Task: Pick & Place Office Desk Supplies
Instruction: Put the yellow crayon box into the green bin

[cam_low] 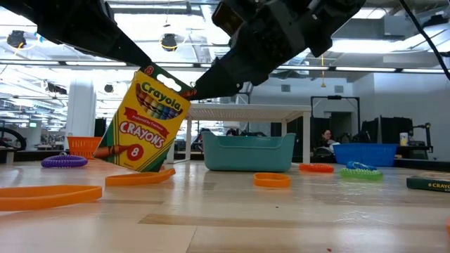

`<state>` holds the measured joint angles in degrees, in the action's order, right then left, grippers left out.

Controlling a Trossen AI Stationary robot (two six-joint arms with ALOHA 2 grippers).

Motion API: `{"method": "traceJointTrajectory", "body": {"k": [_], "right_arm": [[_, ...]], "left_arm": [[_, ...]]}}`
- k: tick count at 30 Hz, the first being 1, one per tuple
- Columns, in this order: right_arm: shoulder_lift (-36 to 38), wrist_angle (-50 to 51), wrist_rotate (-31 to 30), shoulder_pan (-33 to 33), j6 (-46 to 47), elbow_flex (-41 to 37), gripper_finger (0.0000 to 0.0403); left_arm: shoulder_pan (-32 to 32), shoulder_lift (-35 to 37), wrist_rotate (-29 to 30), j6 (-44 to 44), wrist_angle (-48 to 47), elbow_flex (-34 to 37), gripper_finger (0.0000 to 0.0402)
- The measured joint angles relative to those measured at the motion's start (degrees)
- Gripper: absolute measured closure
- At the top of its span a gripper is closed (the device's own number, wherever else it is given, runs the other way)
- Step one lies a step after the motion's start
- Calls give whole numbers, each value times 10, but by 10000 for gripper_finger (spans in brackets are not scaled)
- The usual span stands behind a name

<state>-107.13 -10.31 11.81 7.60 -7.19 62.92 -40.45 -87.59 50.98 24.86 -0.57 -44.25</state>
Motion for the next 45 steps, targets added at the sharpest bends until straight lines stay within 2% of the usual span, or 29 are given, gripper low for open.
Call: {"method": "traceJointTrajectory", "body": {"k": [19, 21, 29, 38, 45], "right_arm": [[0, -54, 2, 7, -18, -1, 154], [-19, -75, 4, 7, -18, 4, 154], [-82, -56, 6, 5, -24, 48, 154], [-84, -51, 5, -2, -31, 60, 155], [-84, -49, 4, 0, -31, 60, 188]], "left_arm": [[0, 0, -1, -4, 6, 0, 401], [0, 0, -1, -4, 6, 0, 401], [0, 0, -4, -2, 10, 0, 402], [0, 0, -4, -2, 9, 0, 401], [0, 0, -4, -2, 9, 0, 401]]}}
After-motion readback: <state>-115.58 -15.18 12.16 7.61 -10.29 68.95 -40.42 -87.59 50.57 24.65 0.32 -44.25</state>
